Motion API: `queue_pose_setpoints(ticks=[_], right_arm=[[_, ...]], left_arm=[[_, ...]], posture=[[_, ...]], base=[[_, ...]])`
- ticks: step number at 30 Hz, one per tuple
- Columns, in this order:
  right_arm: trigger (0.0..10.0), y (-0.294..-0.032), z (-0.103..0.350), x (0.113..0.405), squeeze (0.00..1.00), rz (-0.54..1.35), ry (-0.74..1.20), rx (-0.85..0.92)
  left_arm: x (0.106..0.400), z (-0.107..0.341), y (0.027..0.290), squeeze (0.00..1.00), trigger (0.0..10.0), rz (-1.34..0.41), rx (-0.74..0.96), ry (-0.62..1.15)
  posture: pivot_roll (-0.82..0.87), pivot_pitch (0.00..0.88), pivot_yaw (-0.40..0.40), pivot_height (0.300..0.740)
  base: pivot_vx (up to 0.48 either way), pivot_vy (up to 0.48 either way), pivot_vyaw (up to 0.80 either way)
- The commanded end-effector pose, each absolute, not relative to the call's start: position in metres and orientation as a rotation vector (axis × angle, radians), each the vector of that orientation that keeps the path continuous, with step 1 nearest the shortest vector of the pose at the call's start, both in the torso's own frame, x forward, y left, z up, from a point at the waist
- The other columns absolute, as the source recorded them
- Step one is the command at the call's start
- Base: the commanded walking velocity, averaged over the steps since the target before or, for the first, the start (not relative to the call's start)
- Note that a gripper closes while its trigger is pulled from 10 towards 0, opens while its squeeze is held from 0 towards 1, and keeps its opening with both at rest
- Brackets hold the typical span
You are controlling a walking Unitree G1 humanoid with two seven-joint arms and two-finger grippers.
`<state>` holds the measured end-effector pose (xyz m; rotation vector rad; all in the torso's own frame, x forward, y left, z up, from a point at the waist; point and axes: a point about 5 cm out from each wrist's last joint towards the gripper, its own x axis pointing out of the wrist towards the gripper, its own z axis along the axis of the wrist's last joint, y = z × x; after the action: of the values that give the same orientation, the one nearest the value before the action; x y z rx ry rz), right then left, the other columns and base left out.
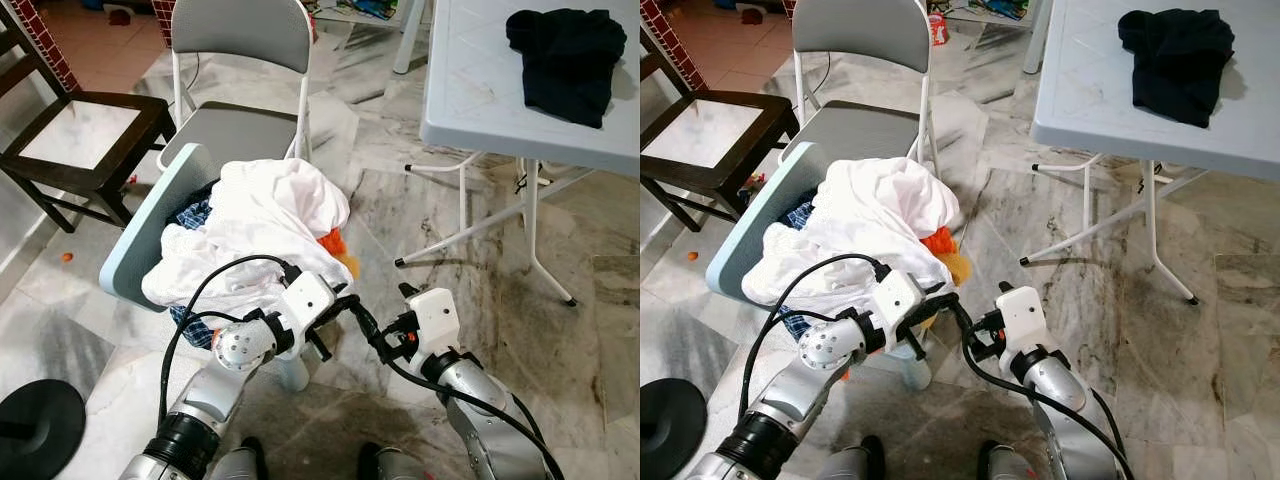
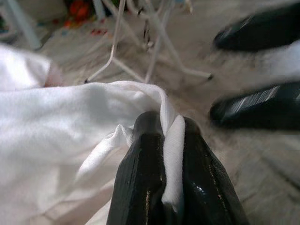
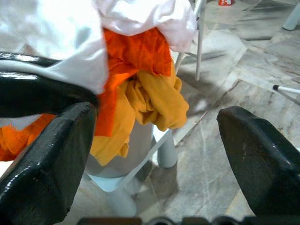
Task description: Hang hanger
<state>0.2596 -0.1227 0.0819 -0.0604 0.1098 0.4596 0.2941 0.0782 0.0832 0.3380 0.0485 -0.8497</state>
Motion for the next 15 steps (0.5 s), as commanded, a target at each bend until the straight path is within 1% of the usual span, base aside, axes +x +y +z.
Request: queue_pose_setpoints(ticks=[1,2,3,7,8,9,10,12,13,15], right_arm=[[10.0,-0.124,0.079,0.257,0.0,0.452,0.116,-0.063],[10.0,-0.124,0.079,0.257,0.0,0.453,0.116,-0.063],[10.0,-0.125,0.079,0.257,0.0,0.453,0.117,-0.063],[10.0,-0.124,0.079,0.258,0.0,0.454,0.116,-0.063],[10.0,-0.124,0.079,0.258,0.0,0.455,0.116,-0.063],[10.0,-0.124,0.079,0.259,0.0,0.456,0.115,-0.063],[10.0,-0.124,0.079,0.259,0.0,0.457,0.115,-0.063],[10.0,-0.124,0.079,0.259,0.0,0.46,0.116,-0.063],[10.0,-0.124,0.079,0.259,0.0,0.46,0.116,-0.063],[10.0,-0.123,0.078,0.259,0.0,0.462,0.116,-0.063]], left_arm=[[0.293,0.073,0.096,0.0,10.0,-0.778,0.359,0.093],[0.295,0.072,0.103,0.0,10.0,-0.731,0.384,0.096],[0.298,0.069,0.12,0.0,10.0,-0.613,0.397,0.111],[0.301,0.068,0.14,0.0,10.0,-0.451,0.36,0.129],[0.3,0.065,0.147,0.24,10.0,-0.402,0.346,0.148],[0.299,0.063,0.152,0.24,10.0,-0.372,0.336,0.162],[0.299,0.061,0.159,1.0,10.0,-0.325,0.32,0.175],[0.297,0.057,0.173,1.0,10.0,-0.22,0.285,0.198],[0.297,0.057,0.173,1.0,10.0,-0.22,0.285,0.198],[0.296,0.059,0.18,1.0,10.0,-0.16,0.293,0.179]], posture=[[-0.03,0.215,-0.02,0.74],[-0.03,0.213,-0.02,0.74],[-0.03,0.213,-0.02,0.74],[-0.02,0.213,-0.02,0.74],[-0.02,0.213,-0.02,0.74],[-0.02,0.213,-0.02,0.74],[-0.02,0.213,-0.02,0.74],[-0.02,0.213,-0.02,0.74],[-0.02,0.213,-0.02,0.74],[-0.01,0.212,-0.021,0.74]], base=[[0.0,0.0,0.0],[0.0,0.0,0.0],[0.0,0.0,0.0],[0.0,0.0,0.0],[0.0,0.0,0.0],[0.0,0.0,0.0],[0.0,0.0,0.0],[0.0,0.0,0.0],[0.0,0.0,0.0],[0.0,0.0,0.0]])
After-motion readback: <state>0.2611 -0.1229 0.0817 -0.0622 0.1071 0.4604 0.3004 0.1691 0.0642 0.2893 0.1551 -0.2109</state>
